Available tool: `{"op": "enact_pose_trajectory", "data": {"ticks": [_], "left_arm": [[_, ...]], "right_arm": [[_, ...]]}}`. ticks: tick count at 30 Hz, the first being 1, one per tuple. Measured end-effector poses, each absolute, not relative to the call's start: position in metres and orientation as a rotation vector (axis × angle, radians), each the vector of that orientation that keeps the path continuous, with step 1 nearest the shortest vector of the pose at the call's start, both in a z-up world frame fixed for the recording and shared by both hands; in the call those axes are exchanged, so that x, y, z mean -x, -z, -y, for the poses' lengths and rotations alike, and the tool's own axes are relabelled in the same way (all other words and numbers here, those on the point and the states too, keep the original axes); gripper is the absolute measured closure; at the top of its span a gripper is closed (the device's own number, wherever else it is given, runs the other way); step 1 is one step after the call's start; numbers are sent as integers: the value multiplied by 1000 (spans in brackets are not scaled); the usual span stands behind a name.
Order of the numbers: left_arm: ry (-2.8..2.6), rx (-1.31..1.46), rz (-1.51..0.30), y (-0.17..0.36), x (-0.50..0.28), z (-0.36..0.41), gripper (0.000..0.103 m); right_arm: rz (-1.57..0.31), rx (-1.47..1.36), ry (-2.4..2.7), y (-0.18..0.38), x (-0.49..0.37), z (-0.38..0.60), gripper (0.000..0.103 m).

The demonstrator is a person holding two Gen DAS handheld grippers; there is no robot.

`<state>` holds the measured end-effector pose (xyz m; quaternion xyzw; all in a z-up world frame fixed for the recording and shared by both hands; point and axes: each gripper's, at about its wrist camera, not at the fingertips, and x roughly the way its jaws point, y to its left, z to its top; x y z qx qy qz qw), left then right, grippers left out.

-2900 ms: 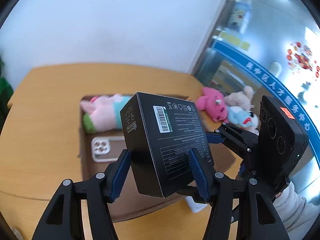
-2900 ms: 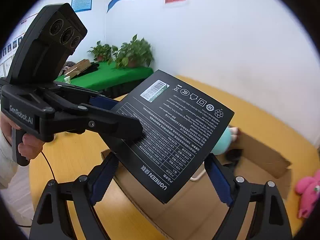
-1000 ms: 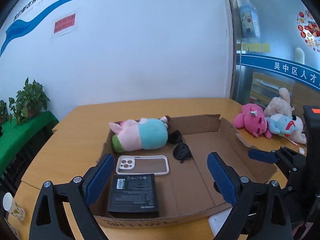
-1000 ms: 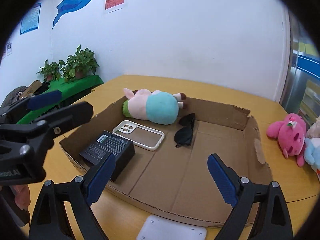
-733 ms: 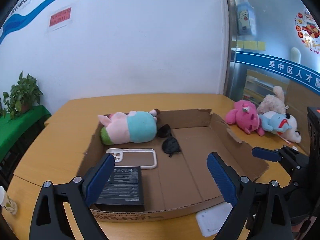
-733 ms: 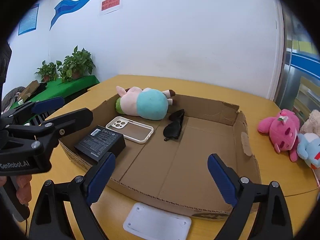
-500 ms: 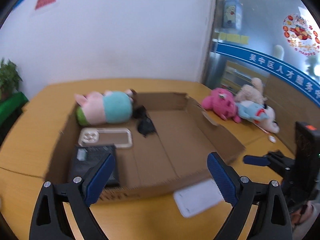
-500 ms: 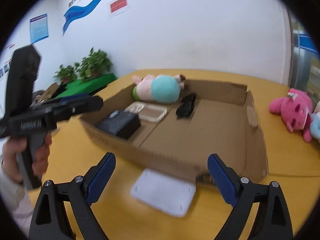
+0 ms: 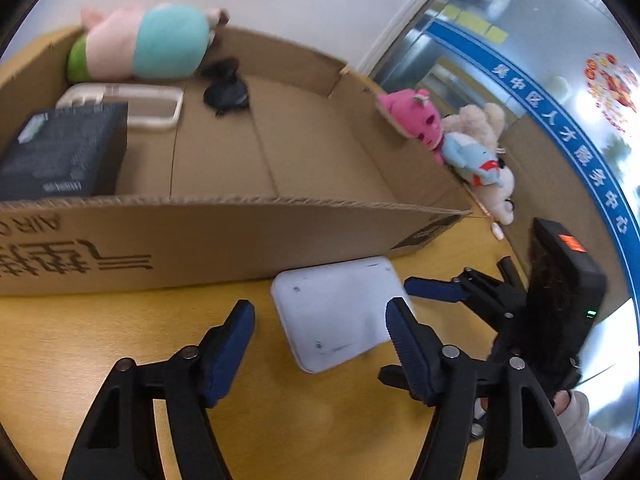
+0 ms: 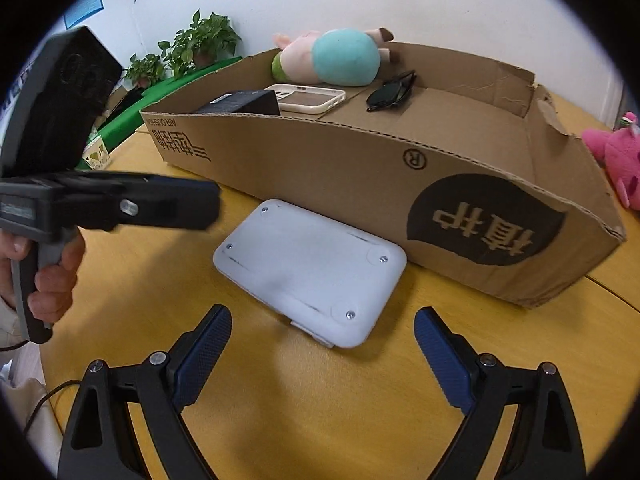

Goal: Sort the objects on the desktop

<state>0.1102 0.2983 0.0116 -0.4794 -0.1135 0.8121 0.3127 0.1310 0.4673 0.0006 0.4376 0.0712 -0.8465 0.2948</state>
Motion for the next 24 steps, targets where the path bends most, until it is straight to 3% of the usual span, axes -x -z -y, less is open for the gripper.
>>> {"op": "enact_pose_trajectory", "data": {"ticks": [2,4,7,13,20,24], "left_arm": [[-2098,1316,334,2,-102,-302,47],[-2069,1320,377,6,-100,-302,54],[-2108,1303,318,5,-104,-304,54],[-2146,1322,296,3,-109,-289,61],[-2203,1352,279,-4,-132,-257,61],[-2155,1380,335,1,-140,-241,61]], "right_arm": [[-189,-1158,2231,0,-127,-463,14],[-220,-1168,2226,2,-126,-457,27],[-335,-1159,2249,7,-132,-446,29],[-294,-1149,2259,6,-138,-441,34],[-276,-1138,2180,1,-160,-416,35],[-227,-1149,2083,4,-167,-411,24]]}}
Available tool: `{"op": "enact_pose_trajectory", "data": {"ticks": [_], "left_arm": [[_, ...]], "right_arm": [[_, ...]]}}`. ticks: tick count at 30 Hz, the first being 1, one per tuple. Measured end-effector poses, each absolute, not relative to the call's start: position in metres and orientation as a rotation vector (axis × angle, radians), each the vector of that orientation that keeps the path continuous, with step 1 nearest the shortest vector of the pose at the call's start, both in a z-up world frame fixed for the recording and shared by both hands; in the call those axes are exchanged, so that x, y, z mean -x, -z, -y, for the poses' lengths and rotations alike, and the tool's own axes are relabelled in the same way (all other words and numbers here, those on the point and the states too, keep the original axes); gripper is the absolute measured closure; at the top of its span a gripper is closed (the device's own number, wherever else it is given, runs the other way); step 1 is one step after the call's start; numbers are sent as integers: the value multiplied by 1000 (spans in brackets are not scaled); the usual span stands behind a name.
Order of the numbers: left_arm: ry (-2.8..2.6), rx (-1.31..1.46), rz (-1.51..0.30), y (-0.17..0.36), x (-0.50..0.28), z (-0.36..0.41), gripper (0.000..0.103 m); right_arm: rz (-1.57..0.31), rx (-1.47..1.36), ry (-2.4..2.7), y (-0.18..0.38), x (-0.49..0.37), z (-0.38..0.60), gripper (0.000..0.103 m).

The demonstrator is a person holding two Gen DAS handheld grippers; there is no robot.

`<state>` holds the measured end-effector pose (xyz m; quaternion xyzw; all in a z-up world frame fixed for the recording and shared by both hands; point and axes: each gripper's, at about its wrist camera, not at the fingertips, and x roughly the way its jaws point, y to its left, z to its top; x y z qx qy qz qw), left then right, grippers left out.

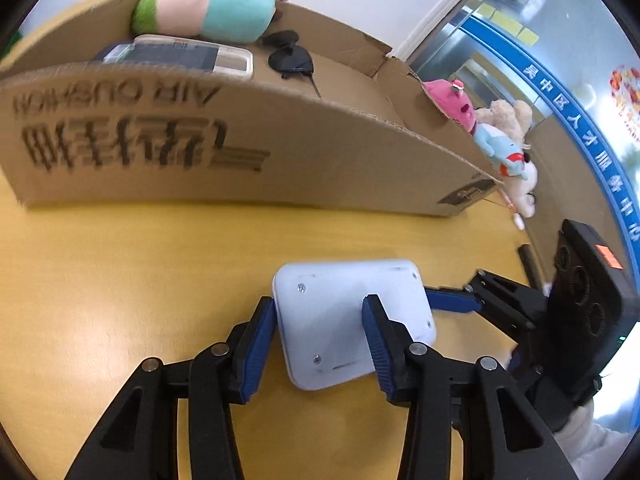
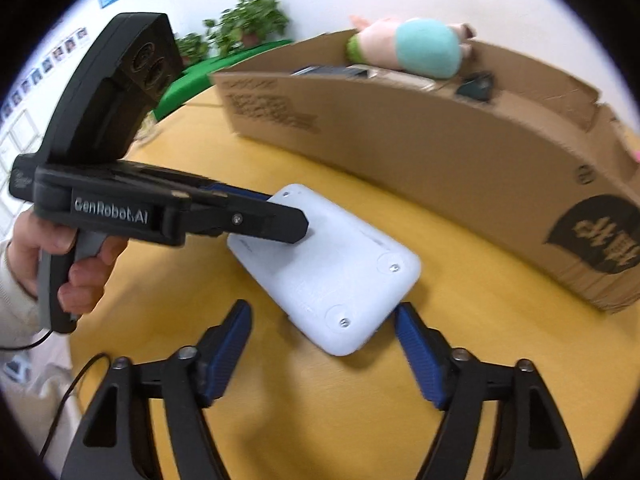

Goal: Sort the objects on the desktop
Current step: 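Close the left gripper on the white rectangular device and lift it, then carry the white device into the box and open the left gripper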

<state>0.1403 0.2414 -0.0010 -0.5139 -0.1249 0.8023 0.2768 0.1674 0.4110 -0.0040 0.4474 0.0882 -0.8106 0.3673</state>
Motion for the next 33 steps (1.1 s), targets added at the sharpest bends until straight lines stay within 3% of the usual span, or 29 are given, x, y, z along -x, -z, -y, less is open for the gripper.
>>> {"op": "enact_pose_trajectory", "data": {"ticks": [5,8,12,15,33], "left_arm": [[-2146,1371,325,2,-141,-244,62],[-2148,1372,344,2,-142,-243,65],[-2204,1332,323,-8,-146,-242,71],[-2202,1310,329,-17,-148,-241,72],[-2295,1076,294,-102,-153,-255,75]], "right_arm": [[-221,-1147,2100,3,-165,-410,22],[-322,-1127,2154,4,-166,-404,28],[-328,-1113,2175,1,-169,-406,30],[-283,-1076,2215,-11,-171,-411,38],[-225,-868,2366,-88,-159,-424,39]]}}
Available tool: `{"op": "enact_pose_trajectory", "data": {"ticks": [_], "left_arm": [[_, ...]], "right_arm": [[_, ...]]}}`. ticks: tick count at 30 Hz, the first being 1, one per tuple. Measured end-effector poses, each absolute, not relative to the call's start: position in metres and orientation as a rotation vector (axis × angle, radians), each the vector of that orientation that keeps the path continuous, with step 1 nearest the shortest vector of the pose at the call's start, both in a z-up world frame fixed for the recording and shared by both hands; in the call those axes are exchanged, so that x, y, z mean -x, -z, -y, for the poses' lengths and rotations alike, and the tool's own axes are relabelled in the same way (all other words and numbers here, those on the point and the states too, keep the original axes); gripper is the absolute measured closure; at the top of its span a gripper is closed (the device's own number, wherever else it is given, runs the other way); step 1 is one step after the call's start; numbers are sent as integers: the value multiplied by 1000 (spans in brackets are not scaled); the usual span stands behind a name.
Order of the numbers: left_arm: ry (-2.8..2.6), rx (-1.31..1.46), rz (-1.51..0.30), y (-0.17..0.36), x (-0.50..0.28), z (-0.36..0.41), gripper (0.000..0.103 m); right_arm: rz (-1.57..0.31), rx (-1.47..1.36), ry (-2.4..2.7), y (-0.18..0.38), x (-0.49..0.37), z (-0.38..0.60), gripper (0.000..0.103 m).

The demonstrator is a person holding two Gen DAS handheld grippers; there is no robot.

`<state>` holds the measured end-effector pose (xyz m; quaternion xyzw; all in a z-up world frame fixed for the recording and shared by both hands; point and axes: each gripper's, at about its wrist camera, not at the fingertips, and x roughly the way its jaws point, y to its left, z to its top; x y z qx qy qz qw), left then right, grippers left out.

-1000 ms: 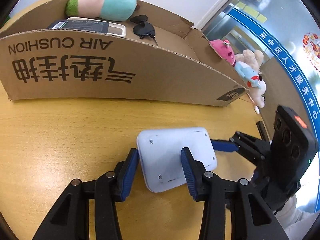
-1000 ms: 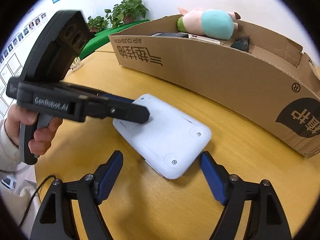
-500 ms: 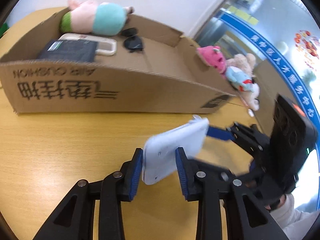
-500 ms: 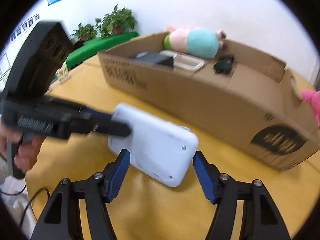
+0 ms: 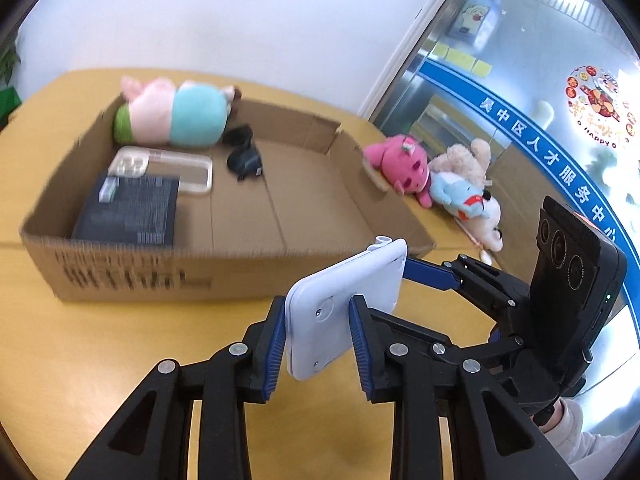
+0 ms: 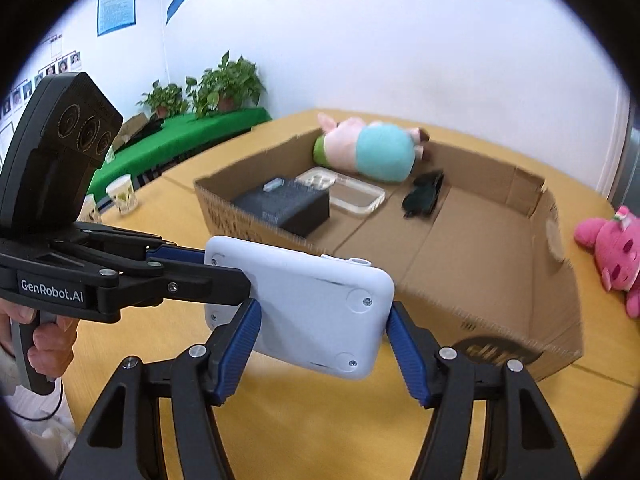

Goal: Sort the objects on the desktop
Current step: 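Carry the white device into the box and open the left gripper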

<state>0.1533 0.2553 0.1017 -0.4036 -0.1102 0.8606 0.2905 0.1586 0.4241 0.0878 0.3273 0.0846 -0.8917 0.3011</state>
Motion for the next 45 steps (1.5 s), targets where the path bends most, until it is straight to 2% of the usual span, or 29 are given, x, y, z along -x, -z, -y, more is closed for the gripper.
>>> {"op": "enact_pose_trajectory", "data": {"ticks": [8,15,23,30,37,41,44,45], "left_arm": [[-2308,963,252,-154,-100,-269,74],[-2273,1016,232,-157,-29,-282,74],[-2099,1364,264,-90,41,-292,74],[-2000,1615,211,-41,62,-303,73],[-2019,1697,148,-26,67,-305,64],[-2217,1552,116,-55,49,-287,64],[-2458,1256,99,-105,9,-260,55],[-2535,1150,82,-118,-6,-252,40]], "right_arm": [[-198,-752,2461,-135,-122,-433,39],[-140,-815,2485,-148,-54,-439,39],[6,-1171,2382,-92,12,-440,39],[155,-1481,2234,-37,34,-439,39],[149,-1620,2173,-25,39,-433,39],[133,-1559,2247,-36,32,-438,38],[71,-1333,2450,-74,1,-450,34],[42,-1241,2513,-86,-14,-453,24]]}}
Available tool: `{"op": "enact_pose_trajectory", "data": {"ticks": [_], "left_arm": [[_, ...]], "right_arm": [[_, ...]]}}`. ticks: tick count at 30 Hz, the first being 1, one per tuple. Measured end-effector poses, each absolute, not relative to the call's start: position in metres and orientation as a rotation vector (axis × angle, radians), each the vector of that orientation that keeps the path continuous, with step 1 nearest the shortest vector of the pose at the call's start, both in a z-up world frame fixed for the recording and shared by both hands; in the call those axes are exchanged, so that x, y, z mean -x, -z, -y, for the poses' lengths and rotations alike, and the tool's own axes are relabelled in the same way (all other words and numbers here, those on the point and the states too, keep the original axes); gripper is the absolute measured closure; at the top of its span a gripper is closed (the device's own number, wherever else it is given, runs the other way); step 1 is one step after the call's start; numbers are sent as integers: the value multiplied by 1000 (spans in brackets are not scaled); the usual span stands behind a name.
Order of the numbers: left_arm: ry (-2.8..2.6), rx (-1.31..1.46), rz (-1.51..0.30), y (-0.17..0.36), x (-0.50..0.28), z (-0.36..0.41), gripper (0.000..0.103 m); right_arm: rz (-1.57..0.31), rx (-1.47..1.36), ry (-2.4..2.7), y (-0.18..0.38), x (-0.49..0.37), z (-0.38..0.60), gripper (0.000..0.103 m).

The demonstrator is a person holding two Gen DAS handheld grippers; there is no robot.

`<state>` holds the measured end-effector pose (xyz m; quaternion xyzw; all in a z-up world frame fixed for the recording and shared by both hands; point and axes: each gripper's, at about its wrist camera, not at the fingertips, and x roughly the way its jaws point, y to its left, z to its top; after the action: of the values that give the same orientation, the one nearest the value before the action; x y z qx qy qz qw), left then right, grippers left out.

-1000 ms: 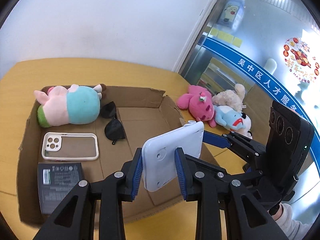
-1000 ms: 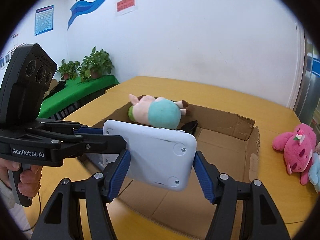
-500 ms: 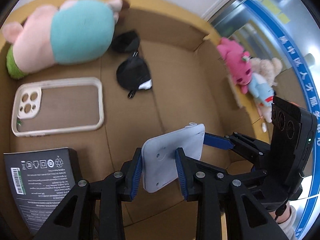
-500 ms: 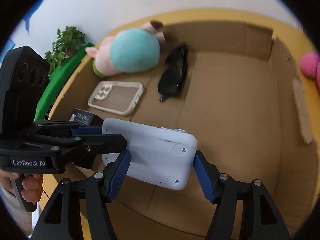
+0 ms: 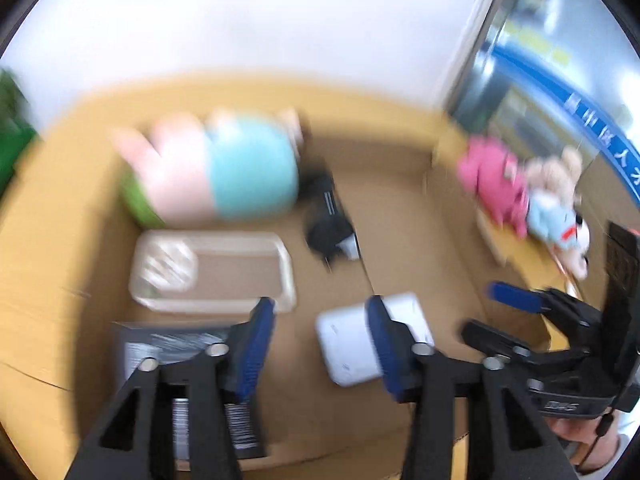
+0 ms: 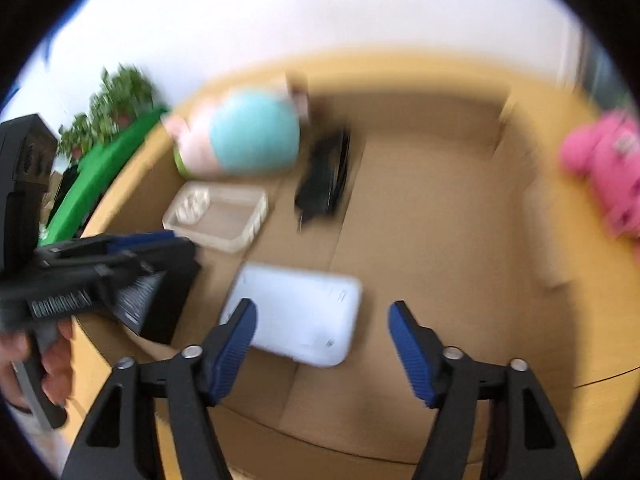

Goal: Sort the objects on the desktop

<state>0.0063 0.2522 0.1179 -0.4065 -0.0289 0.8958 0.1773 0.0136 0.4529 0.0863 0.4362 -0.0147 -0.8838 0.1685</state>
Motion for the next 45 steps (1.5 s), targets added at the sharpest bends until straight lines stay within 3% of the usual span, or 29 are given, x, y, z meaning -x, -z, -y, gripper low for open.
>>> {"op": "enact_pose_trajectory", "data": {"ticks": [1,3,7,11,19,23,25,45], "left_arm": [[-2646,993,51,-132,-30,-242,19],[-2793,759,9,-142,-66,-232,0],[-2917,568,-135,-127,-107,-232,0],[-2948,654,-25,-93,-113,-221,0],[-3000,737,-103,-47,-96,-226,0],[-2998,714,-108,-45,-97,-230,0],[-2995,719,-110,-44,-95,-230,0],[-3004,721,-106,-45,-95,-230,0]], "right_arm": [[9,-1138,2582,-98,-30,-455,17],[-42,-924,2719,-110,-67,-456,15],[-25,-705,2827,-95,-117,-448,13],[-19,-589,2945,-85,-135,-443,13],[-36,-673,2967,-56,-125,-443,9],[-11,-686,2960,-43,-124,-446,7],[-14,-675,2959,-44,-128,-444,0],[-8,-699,2957,-43,-123,-442,0]]}}
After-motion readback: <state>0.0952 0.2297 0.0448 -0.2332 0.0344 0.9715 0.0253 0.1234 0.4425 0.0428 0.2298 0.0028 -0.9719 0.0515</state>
